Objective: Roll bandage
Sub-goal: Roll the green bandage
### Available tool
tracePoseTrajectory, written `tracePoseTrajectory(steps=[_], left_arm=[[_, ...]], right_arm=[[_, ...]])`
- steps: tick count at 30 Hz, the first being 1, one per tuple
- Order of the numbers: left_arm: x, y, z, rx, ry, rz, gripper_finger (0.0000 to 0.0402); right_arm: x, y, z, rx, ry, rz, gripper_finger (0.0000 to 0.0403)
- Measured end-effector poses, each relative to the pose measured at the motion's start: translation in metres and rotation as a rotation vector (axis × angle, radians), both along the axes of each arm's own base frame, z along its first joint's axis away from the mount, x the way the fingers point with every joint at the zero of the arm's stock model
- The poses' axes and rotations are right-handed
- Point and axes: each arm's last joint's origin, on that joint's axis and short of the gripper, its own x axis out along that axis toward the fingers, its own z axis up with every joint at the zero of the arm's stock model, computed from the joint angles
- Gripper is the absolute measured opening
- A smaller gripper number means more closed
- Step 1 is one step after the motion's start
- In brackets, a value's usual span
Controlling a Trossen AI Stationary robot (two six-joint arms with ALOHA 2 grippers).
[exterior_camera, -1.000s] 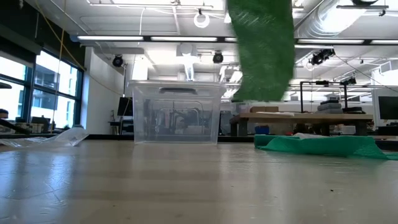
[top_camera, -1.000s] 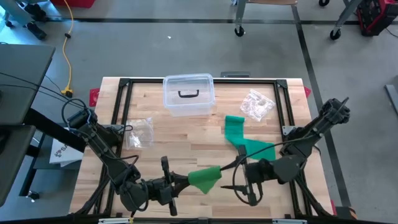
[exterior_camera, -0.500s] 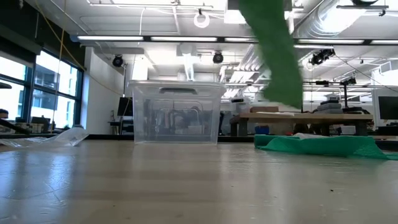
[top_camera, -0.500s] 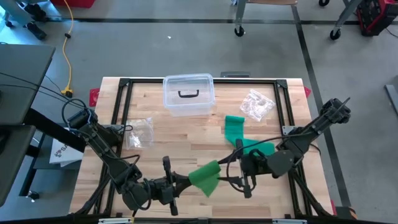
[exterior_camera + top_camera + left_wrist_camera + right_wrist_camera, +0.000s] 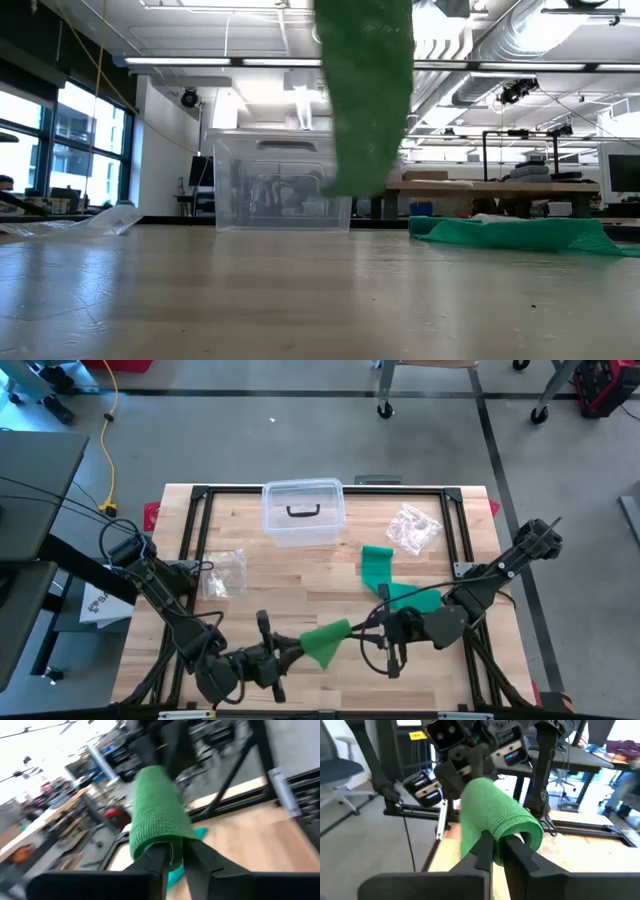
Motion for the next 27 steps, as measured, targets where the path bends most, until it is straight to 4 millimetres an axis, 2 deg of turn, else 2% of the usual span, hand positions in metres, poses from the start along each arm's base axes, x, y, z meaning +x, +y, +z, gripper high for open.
tracePoseTrajectory(steps=[6,10,17,21,24,27], left_arm=[[-0.020,0.006,0.000,-0.020,0.049,0.039,0.0114],[-0.027,0.011,-0.003,-0.056,0.085,0.038,0.0141],[-0.022,0.004,0.003,-0.158,0.051,-0.055,0.0146],[-0.013,-0.001,-0.004,-0.174,0.032,-0.055,0.0136],[-0.004,-0.001,-0.016,-0.191,0.046,-0.028,0.0128],[0.007,0.001,-0.028,-0.204,0.061,-0.003,0.0123]], right_arm=[[-0.022,0.004,0.011,-0.006,-0.009,0.015,0.0004],[-0.030,0.006,0.014,-0.048,-0.012,0.019,0.0001],[-0.038,0.010,0.012,-0.113,-0.005,-0.047,0.0000],[-0.039,0.010,0.008,-0.125,0.003,-0.074,0.0001],[-0.040,0.007,-0.009,-0.108,0.076,-0.098,0.0001],[-0.036,-0.003,-0.044,-0.081,0.166,-0.150,0.0001]])
